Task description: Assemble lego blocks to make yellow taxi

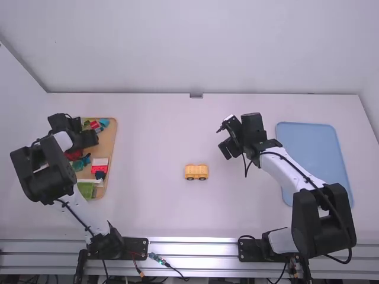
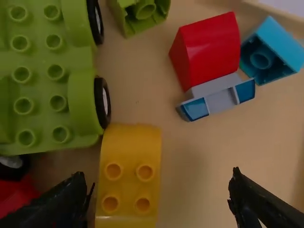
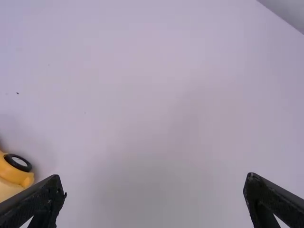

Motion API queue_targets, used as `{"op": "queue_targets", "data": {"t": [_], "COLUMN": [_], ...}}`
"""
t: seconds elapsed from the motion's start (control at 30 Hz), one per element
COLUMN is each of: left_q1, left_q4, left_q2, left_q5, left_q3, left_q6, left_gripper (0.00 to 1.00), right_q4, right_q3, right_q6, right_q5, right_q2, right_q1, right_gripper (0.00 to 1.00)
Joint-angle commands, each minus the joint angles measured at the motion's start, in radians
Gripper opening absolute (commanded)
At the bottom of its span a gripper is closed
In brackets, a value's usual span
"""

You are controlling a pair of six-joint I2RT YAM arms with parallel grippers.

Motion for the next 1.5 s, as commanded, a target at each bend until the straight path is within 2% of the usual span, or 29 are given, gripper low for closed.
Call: {"op": "queue_targets", "data": {"t": [0.0,0.17,0.4,0.47,0.7,0.8,1.07,1.2,1.27,1.47], "left_q1": [-0.002,0.001,-0.004,-0.001,-0.008,-0.008,-0.008,-0.008,-0.009,-0.024], "left_q4": [0.016,0.077,0.12,0.127,0.129,0.13,0.135,0.101,0.093,0.039], "left_q2": [0.001,0.001,0.001,0.001,0.001,0.001,0.0,-0.024,-0.053,-0.217], "left_q5": [-0.034,-0.073,-0.075,-0.075,-0.075,-0.075,-0.074,-0.022,0.004,0.086], "left_q3": [-0.037,-0.077,-0.093,-0.093,-0.093,-0.093,-0.092,-0.082,-0.085,-0.093], "left_q6": [-0.026,-0.068,-0.068,-0.069,-0.063,-0.065,-0.104,-0.124,-0.124,-0.039], "left_gripper": [0.75,0.72,0.62,0.54,0.4,0.28,0.23,0.03,0.02,0.02], "right_q4": [0.0,0.006,0.011,0.011,0.011,0.01,0.008,0.017,0.026,0.024], "right_q3": [-0.005,-0.005,-0.005,-0.005,-0.005,-0.005,-0.005,-0.005,-0.005,-0.006], "right_q6": [0.001,0.001,0.001,0.001,0.001,0.002,0.001,0.014,0.014,-0.089], "right_q5": [0.002,0.002,0.002,0.002,0.002,0.003,0.002,-0.007,-0.037,-0.287], "right_q2": [0.007,0.007,0.007,0.007,0.007,0.007,0.007,0.007,0.007,0.007], "right_q1": [0.002,0.002,0.002,0.001,0.0,0.0,0.0,0.0,0.001,-0.05], "right_gripper": [0.99,0.99,0.99,0.99,0.99,1.0,0.99,0.99,0.99,0.99]}}
